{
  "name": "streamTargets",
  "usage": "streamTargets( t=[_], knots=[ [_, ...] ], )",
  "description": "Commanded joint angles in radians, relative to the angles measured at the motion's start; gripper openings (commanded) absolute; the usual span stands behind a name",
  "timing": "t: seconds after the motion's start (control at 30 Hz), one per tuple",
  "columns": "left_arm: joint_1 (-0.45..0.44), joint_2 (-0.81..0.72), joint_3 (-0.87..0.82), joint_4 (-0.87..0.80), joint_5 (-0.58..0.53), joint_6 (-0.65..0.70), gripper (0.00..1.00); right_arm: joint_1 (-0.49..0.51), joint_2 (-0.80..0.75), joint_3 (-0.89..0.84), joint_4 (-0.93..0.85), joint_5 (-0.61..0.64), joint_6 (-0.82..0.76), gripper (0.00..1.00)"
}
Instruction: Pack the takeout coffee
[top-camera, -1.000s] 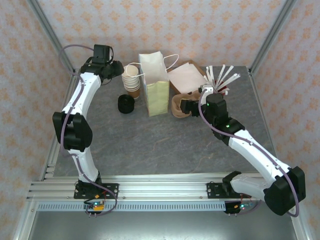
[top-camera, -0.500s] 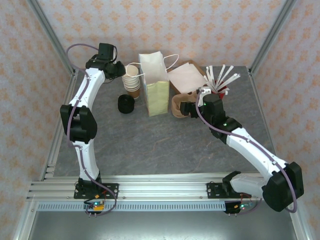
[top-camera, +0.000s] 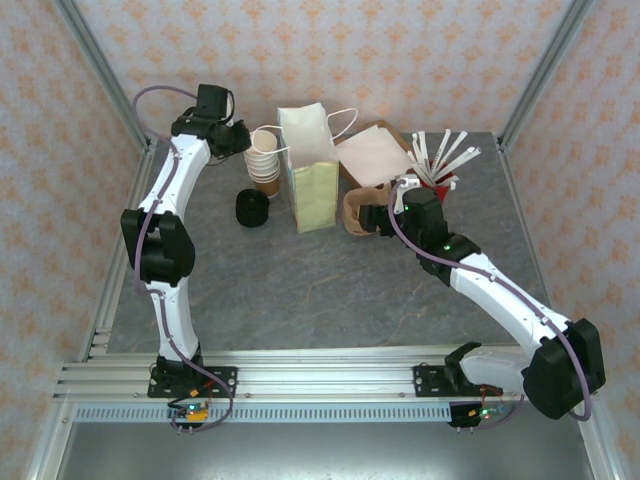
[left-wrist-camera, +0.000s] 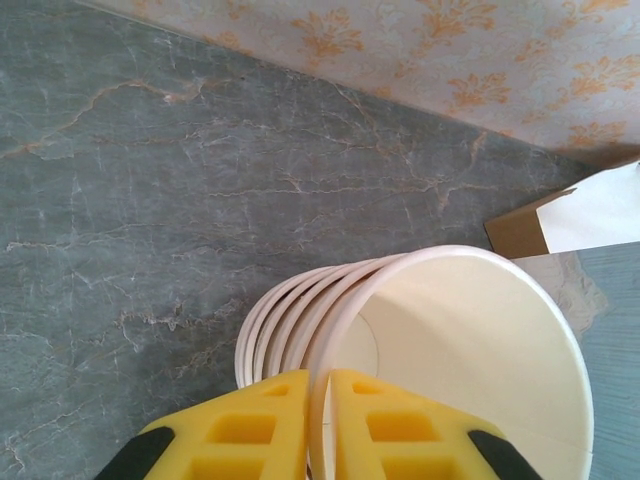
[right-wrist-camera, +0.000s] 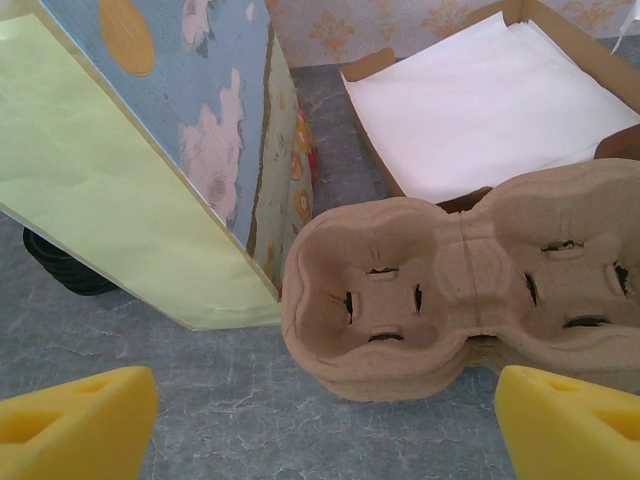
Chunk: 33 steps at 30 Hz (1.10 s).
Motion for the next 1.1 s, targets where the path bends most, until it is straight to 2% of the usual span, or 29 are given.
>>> streamTargets(
  t=[0.0, 0.3, 0.63, 1.07],
  knots=[
    [0.004, 0.018, 0.034, -0.028, 0.017, 0.026, 0.13, 0.007, 0.006, 0.029, -0.019, 0.026, 0.01, 0.88],
    [0.004, 0.029, 0.053, -0.045, 0.023, 0.034, 0.1, 0.007, 0.006, 0.024, -0.022, 0.035, 0.012, 0.88],
    [0.004, -0.004, 0.096, -0.068, 0.016, 0.027, 0.0, 0.006, 0.006, 0.029, -0.033, 0.035, 0.017, 0.88],
    [0.005, -0.125, 0.215, -0.132, -0.075, 0.028, 0.0, 0.006, -0.012, 0.031, -0.045, 0.048, 0.015, 0.89]
  ],
)
